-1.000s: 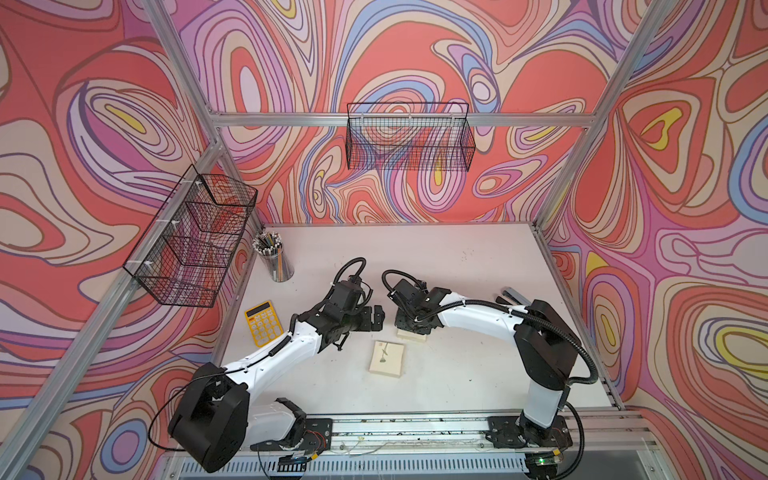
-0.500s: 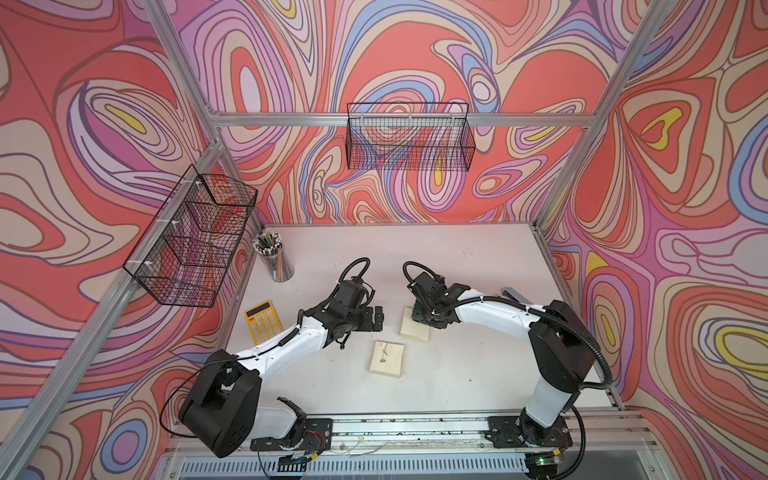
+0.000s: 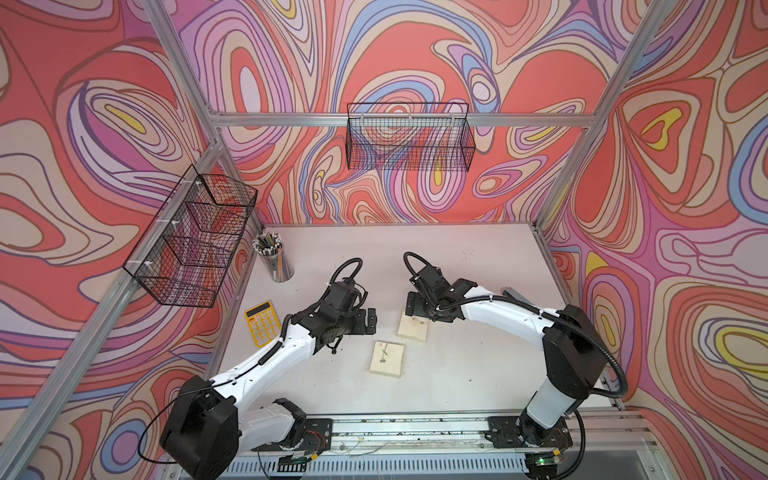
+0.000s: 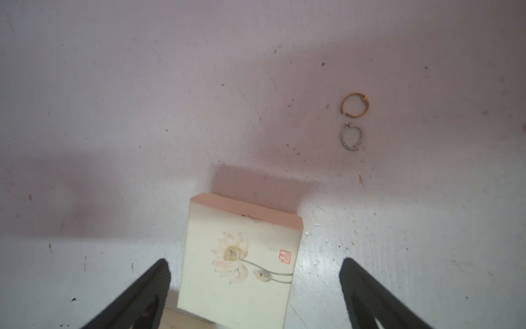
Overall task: Take the rings out of the lift-off lid box
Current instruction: Close the lid on the jewelry box, then pick up the jewelry box from the center of the board.
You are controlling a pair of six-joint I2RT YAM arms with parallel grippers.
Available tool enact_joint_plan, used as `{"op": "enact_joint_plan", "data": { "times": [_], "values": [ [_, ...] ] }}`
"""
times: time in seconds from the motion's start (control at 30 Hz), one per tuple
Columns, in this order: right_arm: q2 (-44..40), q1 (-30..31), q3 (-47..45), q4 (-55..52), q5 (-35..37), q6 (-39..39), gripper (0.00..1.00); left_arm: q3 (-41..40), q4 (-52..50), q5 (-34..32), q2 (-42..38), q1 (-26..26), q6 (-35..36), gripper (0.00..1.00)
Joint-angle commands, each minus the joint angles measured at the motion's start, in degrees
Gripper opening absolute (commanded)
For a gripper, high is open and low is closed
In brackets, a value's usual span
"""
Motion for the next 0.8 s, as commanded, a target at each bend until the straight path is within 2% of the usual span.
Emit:
{"op": "enact_joint_plan", "data": {
  "times": [0.0,0.13,0.43,0.77],
  "values": [
    [-2.5,-0.1,-2.4,2.3,-0.1,-2.9,0.99,1.6,-7.8,-2.2,-1.6,-2.4,-2.0,1.0],
    [-5.4,-1.4,-5.8,3.7,-1.2,-3.7,0.98,2.4,-10.3,-4.6,-0.1,-8.4,-4.9,1.0],
    [-12.0,-2.8,-11.7,4.5,-0.2,-3.5,0.98,2.9,-9.0,-4.6,5.5,-17.3,-11.4,1.0],
    [-15.5,-2.9,-15.9,5.0,0.3,-2.5,0.98,3.7,-6.8,-5.1,11.1,-21.4,-15.4,1.0]
  ]
}}
